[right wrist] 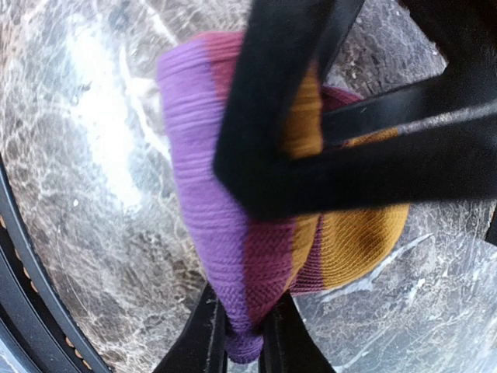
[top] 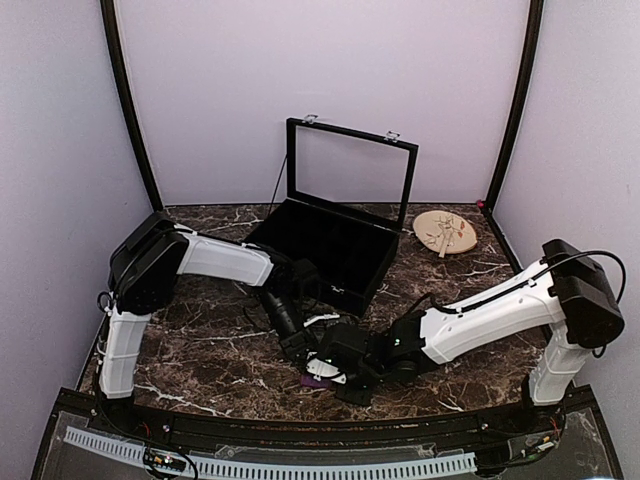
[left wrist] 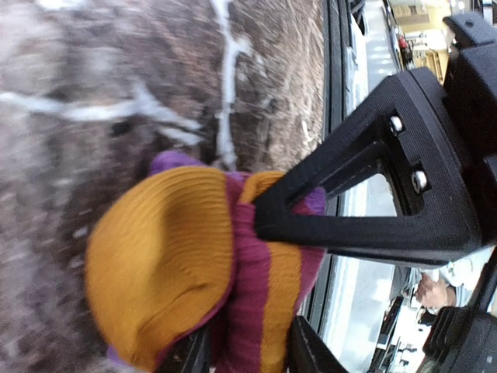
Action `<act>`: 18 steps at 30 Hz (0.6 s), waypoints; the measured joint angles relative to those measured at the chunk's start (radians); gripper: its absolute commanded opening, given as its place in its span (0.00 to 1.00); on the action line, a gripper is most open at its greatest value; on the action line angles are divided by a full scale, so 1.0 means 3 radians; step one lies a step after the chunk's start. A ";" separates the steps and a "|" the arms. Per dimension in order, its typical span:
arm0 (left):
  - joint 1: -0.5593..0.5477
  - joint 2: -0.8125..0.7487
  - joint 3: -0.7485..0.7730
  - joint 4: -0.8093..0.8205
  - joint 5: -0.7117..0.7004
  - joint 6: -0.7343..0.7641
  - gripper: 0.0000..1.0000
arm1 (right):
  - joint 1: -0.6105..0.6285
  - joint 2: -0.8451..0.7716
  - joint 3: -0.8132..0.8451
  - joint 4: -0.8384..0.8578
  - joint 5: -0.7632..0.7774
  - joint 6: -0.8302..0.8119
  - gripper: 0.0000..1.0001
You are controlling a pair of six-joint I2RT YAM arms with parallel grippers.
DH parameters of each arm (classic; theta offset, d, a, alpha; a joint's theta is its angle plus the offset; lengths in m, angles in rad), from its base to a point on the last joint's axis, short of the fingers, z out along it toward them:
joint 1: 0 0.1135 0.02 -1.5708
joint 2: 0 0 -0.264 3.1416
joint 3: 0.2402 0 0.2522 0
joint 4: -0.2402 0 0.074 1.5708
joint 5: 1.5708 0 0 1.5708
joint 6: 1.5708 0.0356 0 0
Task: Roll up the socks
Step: Roll the sock at the center of the board.
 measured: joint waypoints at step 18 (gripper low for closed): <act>0.0323 -0.0299 -0.0413 0.0387 -0.0094 -0.0184 0.38 | -0.0186 -0.0005 0.0006 0.0042 -0.0371 0.0174 0.09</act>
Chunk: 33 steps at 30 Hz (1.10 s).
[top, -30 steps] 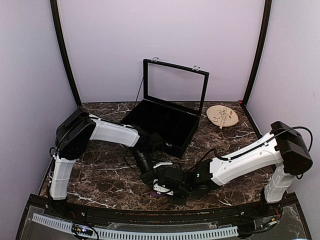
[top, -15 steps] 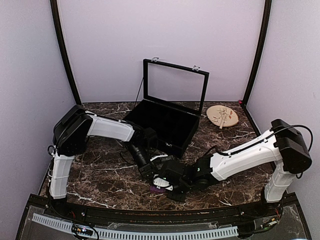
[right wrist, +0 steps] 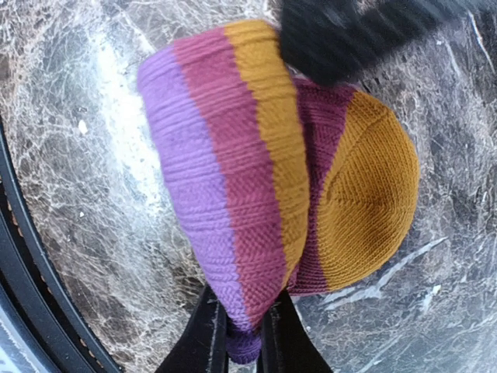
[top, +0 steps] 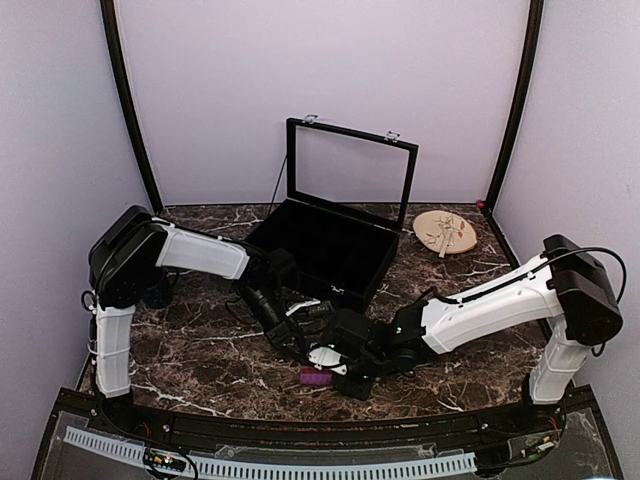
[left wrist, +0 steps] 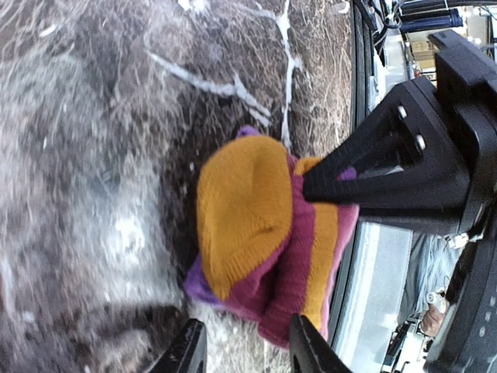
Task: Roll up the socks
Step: Roll the sock at the center of the board.
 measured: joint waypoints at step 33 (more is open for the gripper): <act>-0.0662 -0.1961 -0.1962 0.2413 -0.1923 -0.0189 0.42 | -0.0928 0.0230 0.0184 -0.0319 -0.2178 0.0273 0.09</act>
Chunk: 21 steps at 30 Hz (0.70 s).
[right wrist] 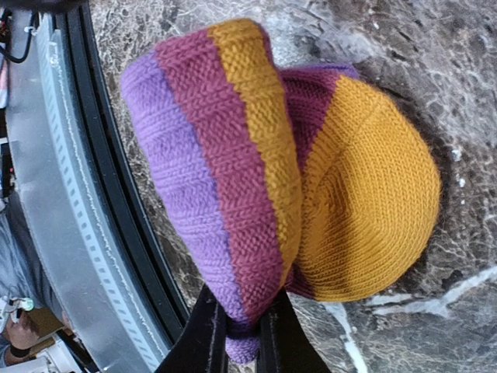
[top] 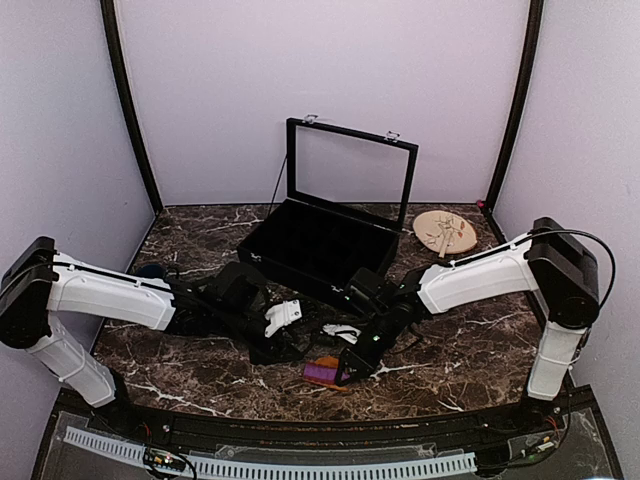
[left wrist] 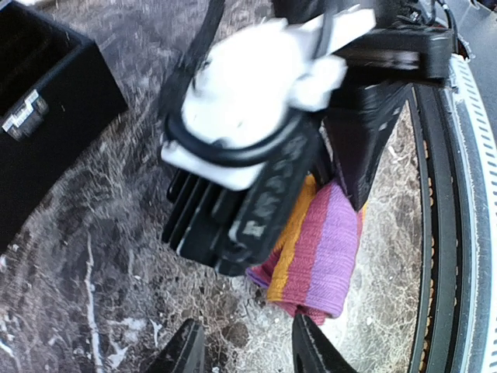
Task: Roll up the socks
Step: Roll the sock at the center of the board.
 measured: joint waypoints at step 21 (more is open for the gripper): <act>-0.0631 0.0022 -0.0065 0.0154 -0.0350 0.0615 0.44 | -0.0114 0.0146 0.0003 0.0004 -0.0678 0.0179 0.09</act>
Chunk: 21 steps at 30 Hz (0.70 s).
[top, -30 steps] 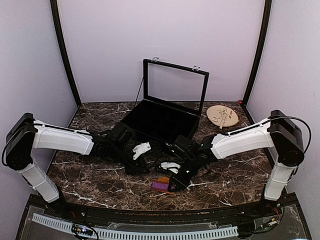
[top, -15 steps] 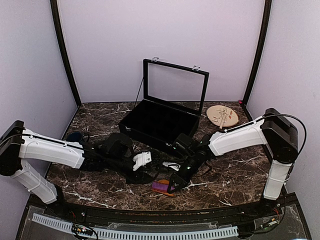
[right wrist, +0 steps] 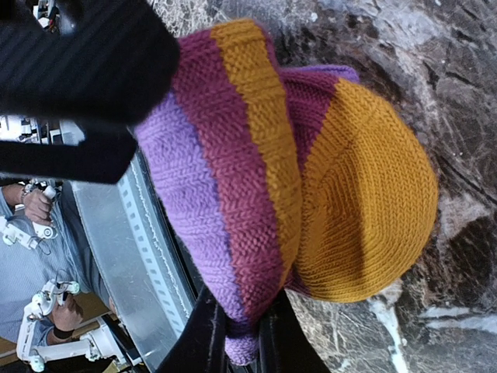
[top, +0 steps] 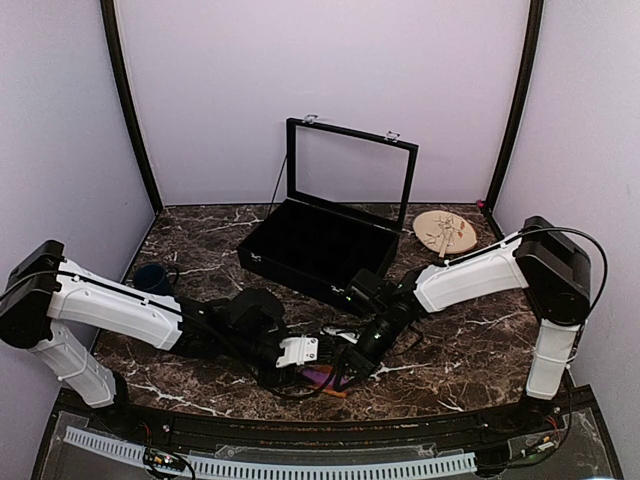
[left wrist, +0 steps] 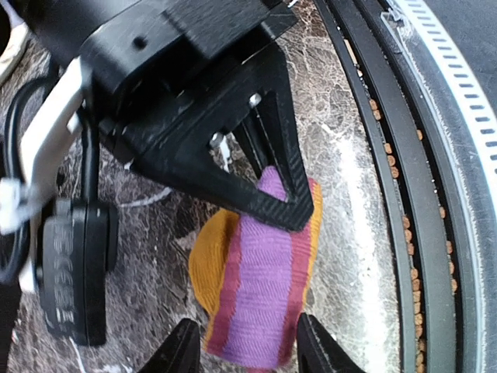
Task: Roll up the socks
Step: Roll the sock at the center of the board.
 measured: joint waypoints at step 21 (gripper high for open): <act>-0.0123 0.0525 0.0364 -0.0268 -0.0014 0.0268 0.43 | -0.0028 0.0067 0.0006 -0.0050 -0.0146 -0.0005 0.09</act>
